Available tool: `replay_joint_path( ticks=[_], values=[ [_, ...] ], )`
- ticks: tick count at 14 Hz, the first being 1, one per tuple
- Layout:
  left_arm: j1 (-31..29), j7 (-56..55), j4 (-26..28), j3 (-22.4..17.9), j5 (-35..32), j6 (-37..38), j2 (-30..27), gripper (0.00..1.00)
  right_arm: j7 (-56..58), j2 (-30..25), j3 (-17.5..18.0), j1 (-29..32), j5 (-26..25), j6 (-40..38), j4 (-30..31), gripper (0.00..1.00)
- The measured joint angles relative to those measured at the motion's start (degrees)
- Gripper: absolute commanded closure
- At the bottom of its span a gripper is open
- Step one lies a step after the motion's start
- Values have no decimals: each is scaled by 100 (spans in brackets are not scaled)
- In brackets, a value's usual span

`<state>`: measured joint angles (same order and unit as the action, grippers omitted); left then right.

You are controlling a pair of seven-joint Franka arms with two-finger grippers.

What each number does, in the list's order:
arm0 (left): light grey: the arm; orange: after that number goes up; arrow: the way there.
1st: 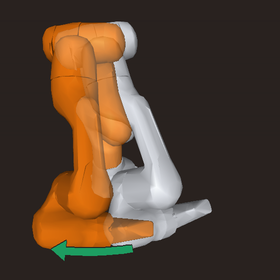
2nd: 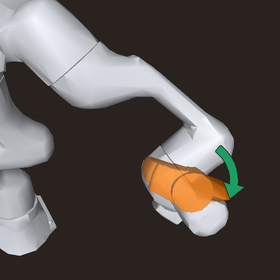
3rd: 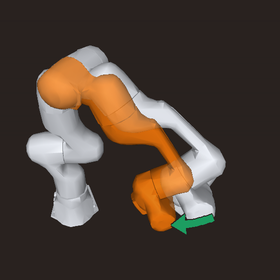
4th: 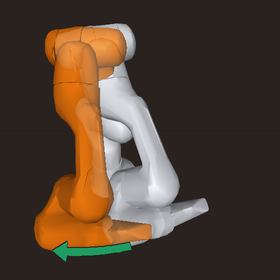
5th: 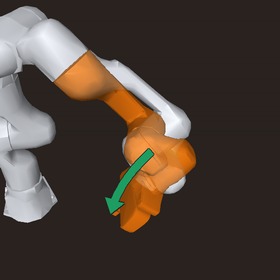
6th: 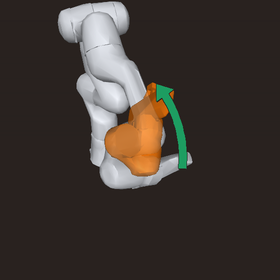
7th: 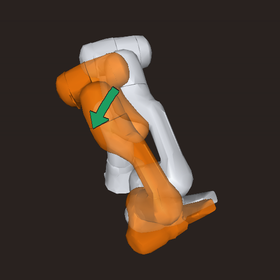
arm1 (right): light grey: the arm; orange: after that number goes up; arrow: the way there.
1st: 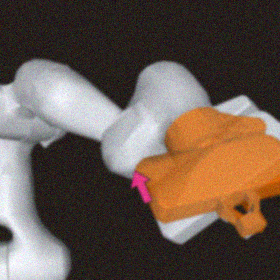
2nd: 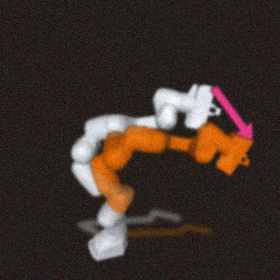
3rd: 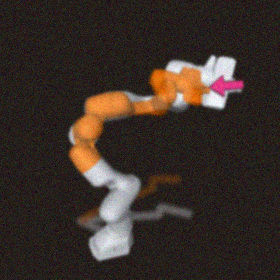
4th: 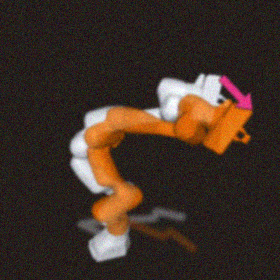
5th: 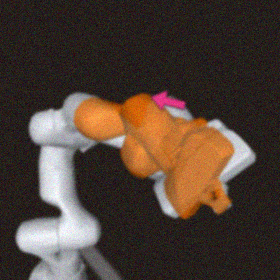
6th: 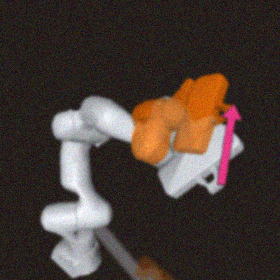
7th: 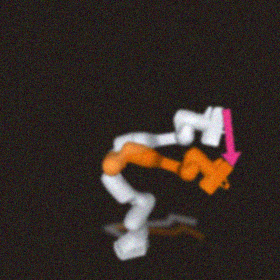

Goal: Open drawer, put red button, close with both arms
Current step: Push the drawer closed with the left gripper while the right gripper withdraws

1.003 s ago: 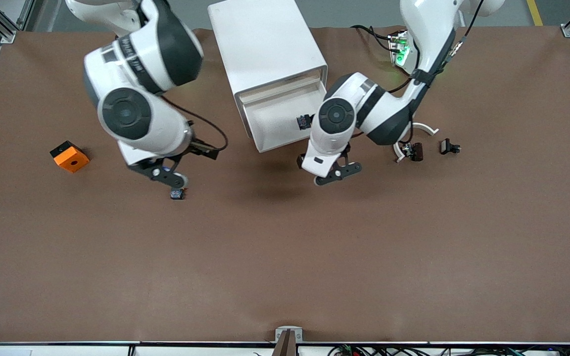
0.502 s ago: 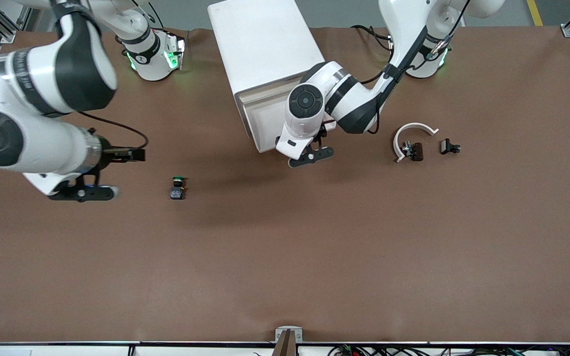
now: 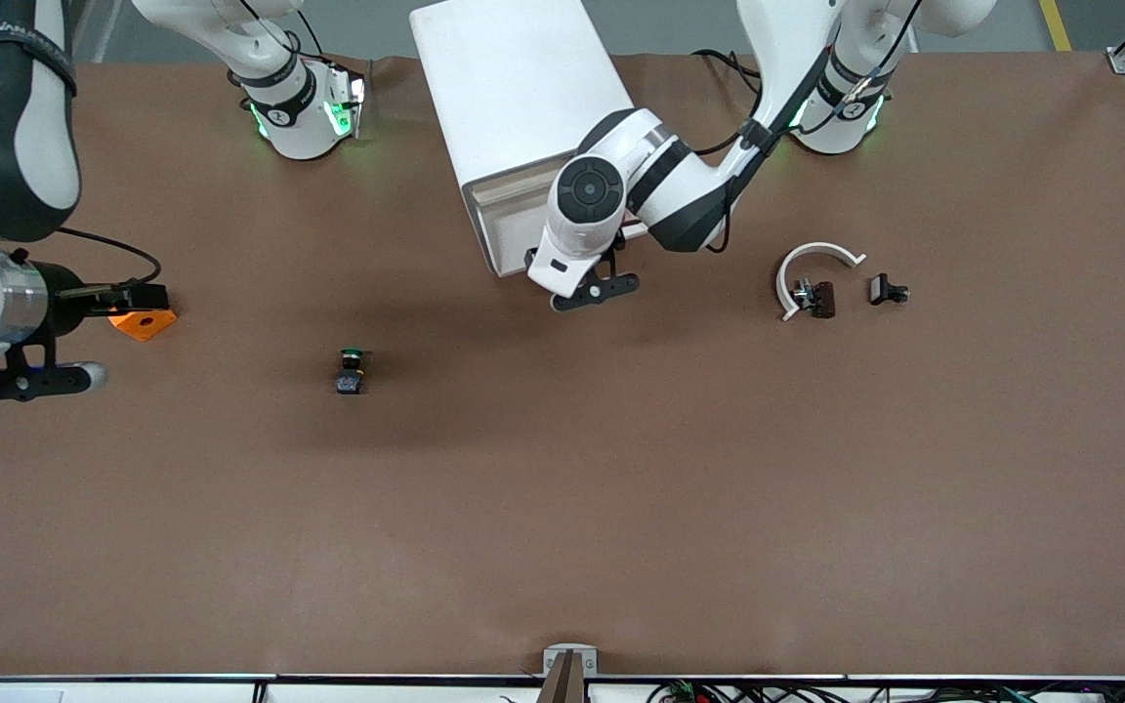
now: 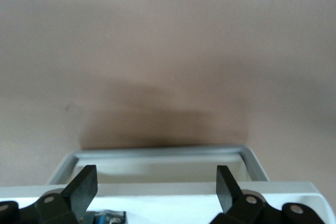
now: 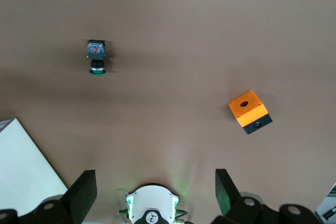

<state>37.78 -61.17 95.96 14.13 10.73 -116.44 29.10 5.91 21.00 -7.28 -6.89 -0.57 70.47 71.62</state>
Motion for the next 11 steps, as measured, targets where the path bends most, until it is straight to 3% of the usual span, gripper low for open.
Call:
replay_joint_path(
  ticks=[5, 11],
  values=[
    [28, 0, 23, 276, 290, 55, 96, 0, 153, 0, 1, 131, -5, -9, 0, 0],
    [24, 0, 23, 296, 746, 256, 148, 0, 153, -115, -1, 276, -7, -76, -5, 0]
  ],
)
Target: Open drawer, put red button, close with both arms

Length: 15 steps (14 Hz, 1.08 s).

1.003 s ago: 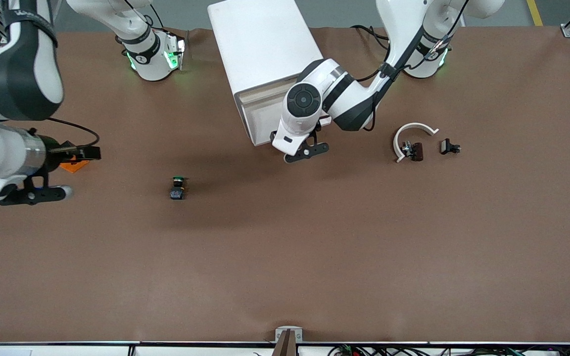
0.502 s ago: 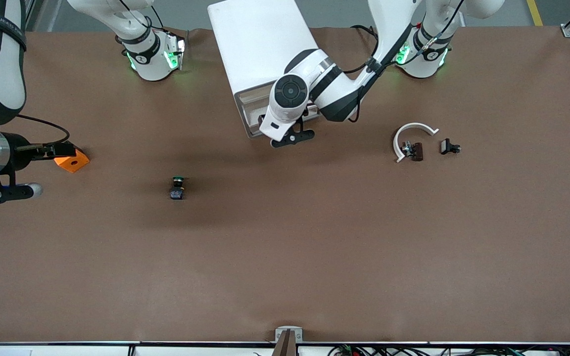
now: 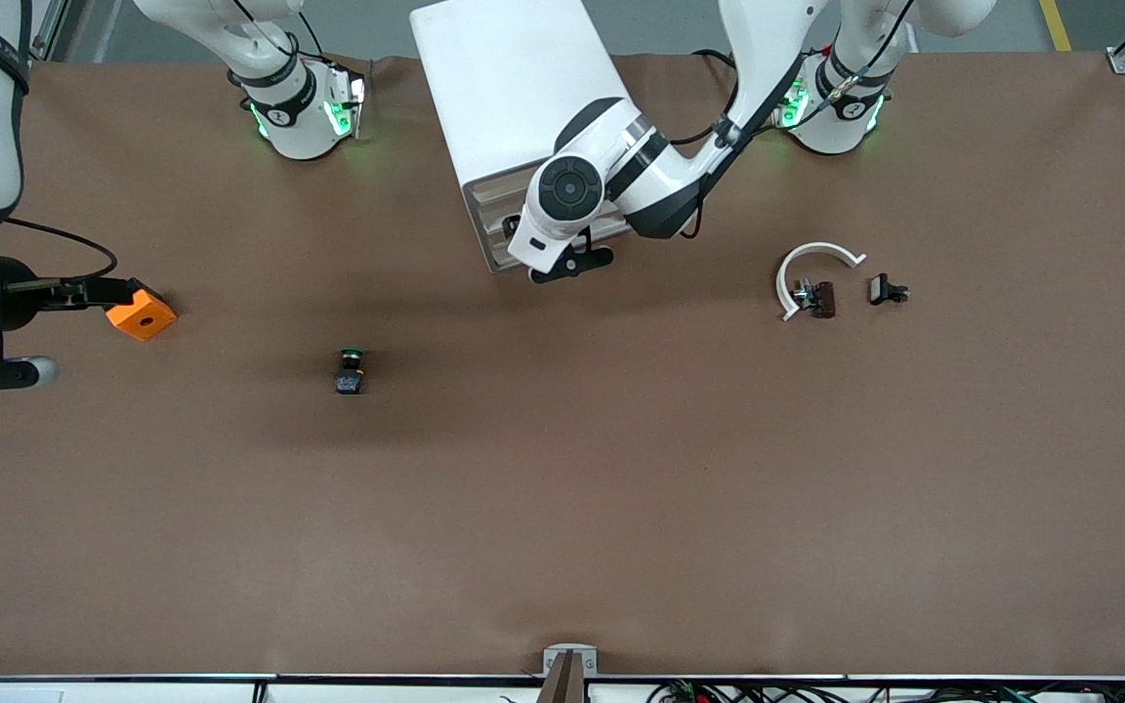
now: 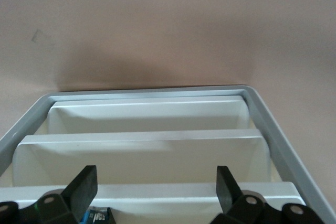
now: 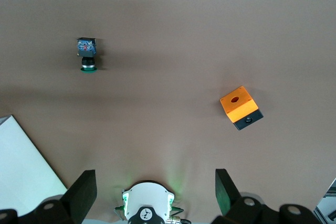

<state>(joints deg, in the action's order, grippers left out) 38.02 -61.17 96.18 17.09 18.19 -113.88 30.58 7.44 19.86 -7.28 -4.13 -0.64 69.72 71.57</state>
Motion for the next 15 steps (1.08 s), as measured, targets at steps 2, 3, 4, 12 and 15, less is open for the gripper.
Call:
replay_joint_path(
  ticks=[2, 3, 4, 12, 15],
  values=[
    [-65, 0, -29, -11, 2, 88, -3, 0, -2, -56, 0, 15, -1, 2, -56, 0],
    [-158, 0, -70, -31, -7, 126, -15, 0, -2, -111, 0, 34, -1, 1, -100, 0],
    [-329, 0, -155, -55, -50, 198, -34, 0, -2, -176, 0, 63, 0, -5, -126, 0],
    [-2025, 104, -1269, -81, -2650, 1072, -145, 0, -1, -433, 5, 243, 259, -36, -144, 0],
    [-2266, 302, -1326, -83, -3371, 1134, -180, 0, 22, -607, 4, 567, 624, -112, -134, 0]
  ],
)
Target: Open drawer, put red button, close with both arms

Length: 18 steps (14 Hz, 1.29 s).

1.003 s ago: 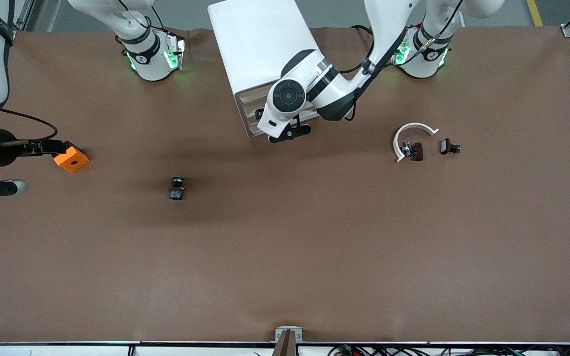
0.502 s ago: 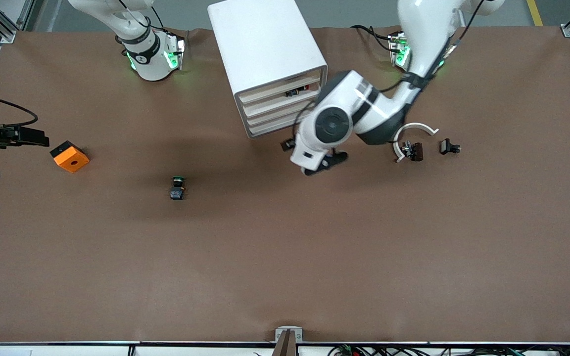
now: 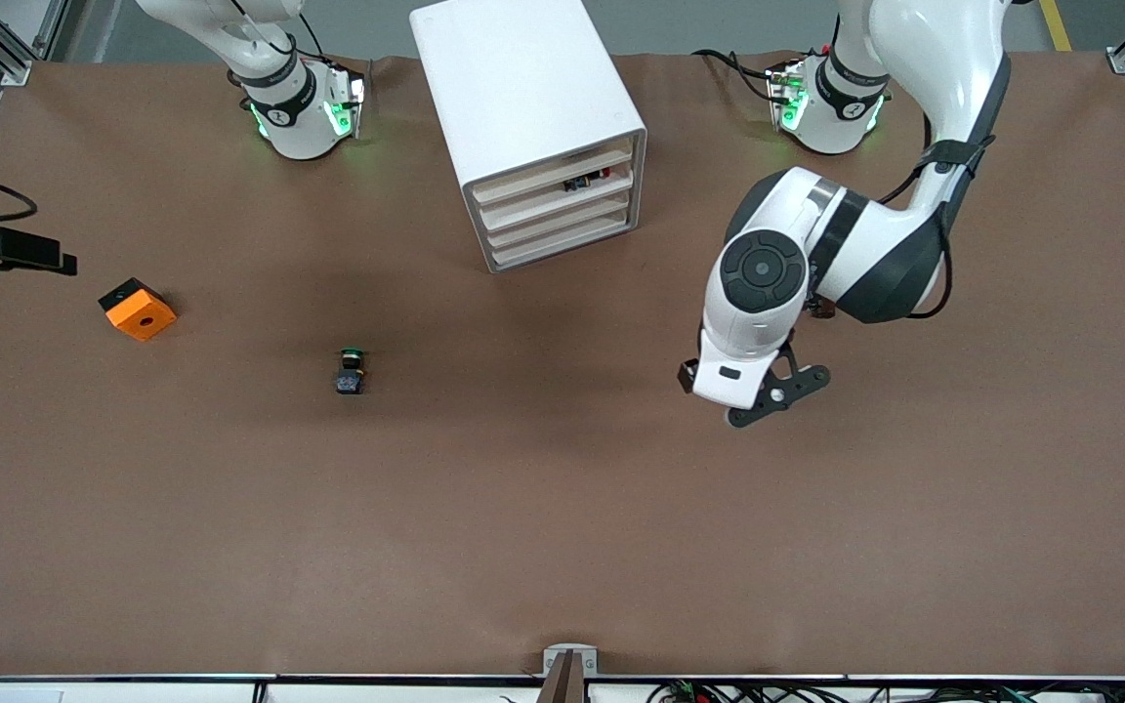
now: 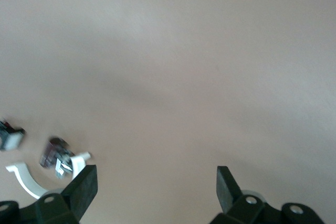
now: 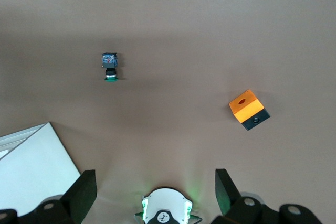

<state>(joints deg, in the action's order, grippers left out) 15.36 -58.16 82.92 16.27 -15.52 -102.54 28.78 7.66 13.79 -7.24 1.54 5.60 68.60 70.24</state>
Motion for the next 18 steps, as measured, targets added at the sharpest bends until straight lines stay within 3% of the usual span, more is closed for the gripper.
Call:
replay_joint_path(
  ticks=[8, 13, 15, 18],
  values=[
    [-928, 1944, -70, 15, -9, 154, -875, 0, 43, -458, 136, -138, -513, 306, 171, 0],
    [-1439, 2733, 52, 2, 599, 211, -1391, 0, 43, -1238, 147, -294, -526, 982, 1136, 0],
    [-1442, 3041, 293, -198, 785, 249, -1773, 0, 43, -1499, 155, -282, -531, 997, 1382, 0],
    [-1424, 3850, 850, -859, 1336, 268, -2492, 0, 43, -1632, 207, -184, -542, 981, 1485, 0]
  ],
)
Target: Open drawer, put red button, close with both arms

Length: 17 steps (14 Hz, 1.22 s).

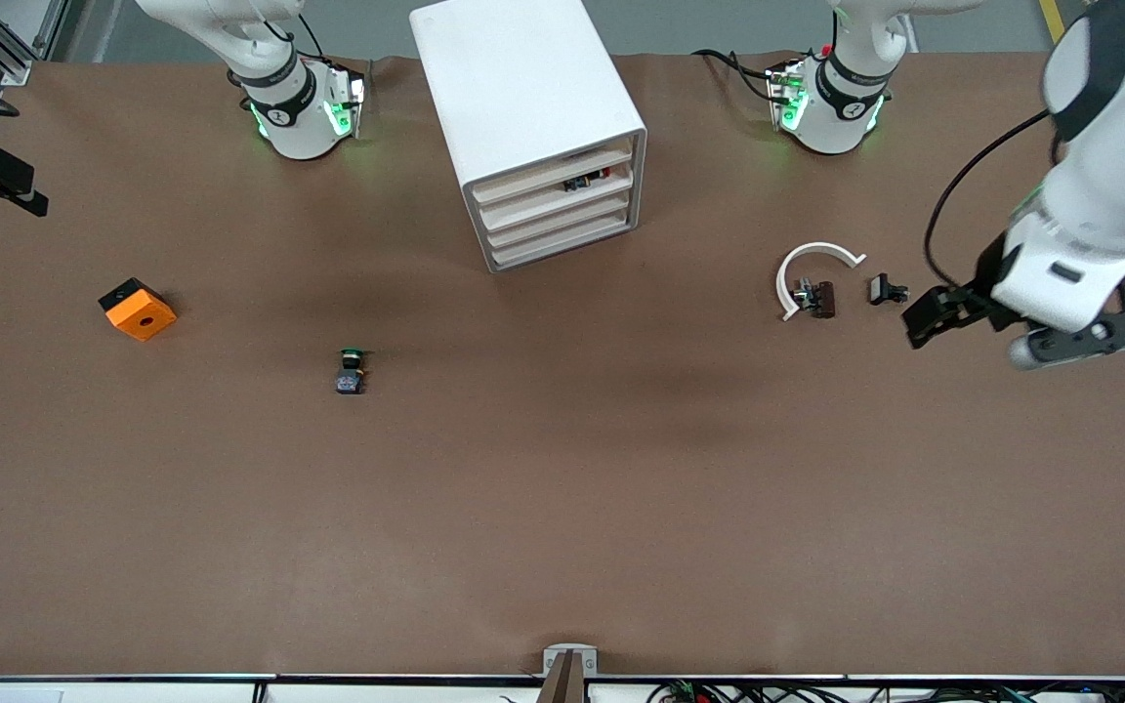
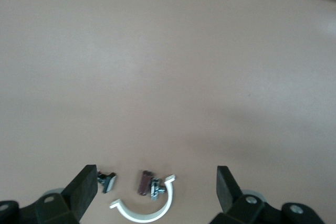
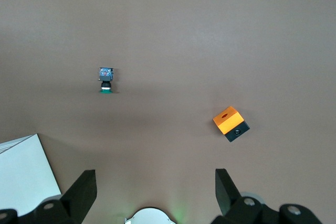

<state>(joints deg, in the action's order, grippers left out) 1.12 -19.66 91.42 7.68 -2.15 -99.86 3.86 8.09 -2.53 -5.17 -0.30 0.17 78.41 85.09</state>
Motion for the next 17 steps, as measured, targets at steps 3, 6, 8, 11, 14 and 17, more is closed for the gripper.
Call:
replay_joint_path(
  ticks=[3, 6, 8, 11, 14, 17],
  values=[
    [27, 400, 559, -348, 95, 1, -627, 0, -2, -14, 67, 34, 0, -127, 10, 0],
    [67, 532, 899, -450, 97, 38, -1052, 0, -8, -20, 104, 39, -7, -148, 15, 0],
    [68, 557, 971, -475, 97, 90, -1171, 0, -8, -28, 104, 57, -7, -87, 15, 0],
    [66, 690, 979, -509, 97, 92, -1196, 0, -9, -78, 104, 81, -7, -30, 46, 0],
    [66, 894, 979, -514, 97, 91, -1196, 0, -9, -331, 103, 119, -7, 297, 409, 0],
    [60, 1205, 978, -517, 97, 92, -1197, 0, -9, -568, 104, 123, -7, 419, 690, 0]
  ],
)
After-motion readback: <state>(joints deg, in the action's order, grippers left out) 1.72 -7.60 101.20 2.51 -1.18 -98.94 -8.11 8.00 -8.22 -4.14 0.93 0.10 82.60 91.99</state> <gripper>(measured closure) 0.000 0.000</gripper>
